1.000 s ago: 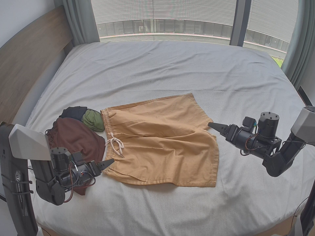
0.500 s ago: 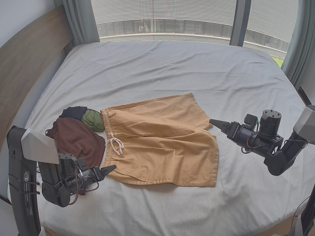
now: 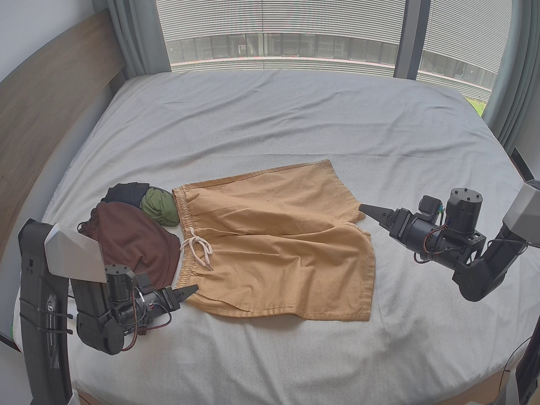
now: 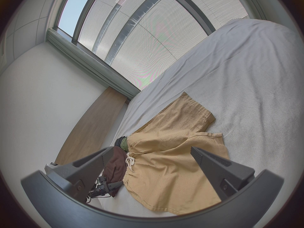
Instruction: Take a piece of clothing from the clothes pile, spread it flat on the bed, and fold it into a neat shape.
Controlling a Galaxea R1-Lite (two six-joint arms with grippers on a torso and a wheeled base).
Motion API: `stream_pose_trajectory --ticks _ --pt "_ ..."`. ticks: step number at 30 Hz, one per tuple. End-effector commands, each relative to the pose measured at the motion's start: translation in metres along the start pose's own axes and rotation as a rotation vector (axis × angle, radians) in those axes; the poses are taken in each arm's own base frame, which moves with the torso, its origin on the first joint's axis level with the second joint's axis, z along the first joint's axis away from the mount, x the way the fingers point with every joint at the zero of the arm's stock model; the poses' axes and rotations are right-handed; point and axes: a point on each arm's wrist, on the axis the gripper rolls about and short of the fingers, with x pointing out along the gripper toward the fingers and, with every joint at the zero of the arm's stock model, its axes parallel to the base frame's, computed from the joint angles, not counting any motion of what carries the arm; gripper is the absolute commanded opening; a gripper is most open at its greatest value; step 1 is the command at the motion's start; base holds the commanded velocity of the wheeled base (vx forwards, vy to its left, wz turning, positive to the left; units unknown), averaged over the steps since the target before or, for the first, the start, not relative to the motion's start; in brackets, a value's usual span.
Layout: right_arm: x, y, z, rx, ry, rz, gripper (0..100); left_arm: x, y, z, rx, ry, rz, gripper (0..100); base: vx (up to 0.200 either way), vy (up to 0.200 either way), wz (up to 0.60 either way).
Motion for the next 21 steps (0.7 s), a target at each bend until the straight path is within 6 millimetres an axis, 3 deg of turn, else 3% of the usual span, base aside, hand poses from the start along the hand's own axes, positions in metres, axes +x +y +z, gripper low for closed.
stream_pose_trajectory --ticks 1,7,16,21 --pt "0.000 -0.001 -0.001 0.002 0.004 -0.003 100 0.002 0.001 0.000 0.000 -0.003 0.000 0 0.000 0.000 0.00" --pt "0.000 -0.008 -0.009 0.006 0.035 -0.030 100 0.001 0.003 0.002 -0.001 -0.010 0.002 0 0.000 0.000 0.00" --pt "-0.013 -0.044 -0.062 -0.072 0.337 -0.208 100 0.002 0.001 0.002 0.004 -0.011 -0.005 0 0.000 0.000 0.00" --pt "-0.016 -0.057 -0.073 -0.059 0.389 -0.248 100 0.001 0.000 0.003 0.007 -0.012 -0.007 0 0.000 0.000 0.00"
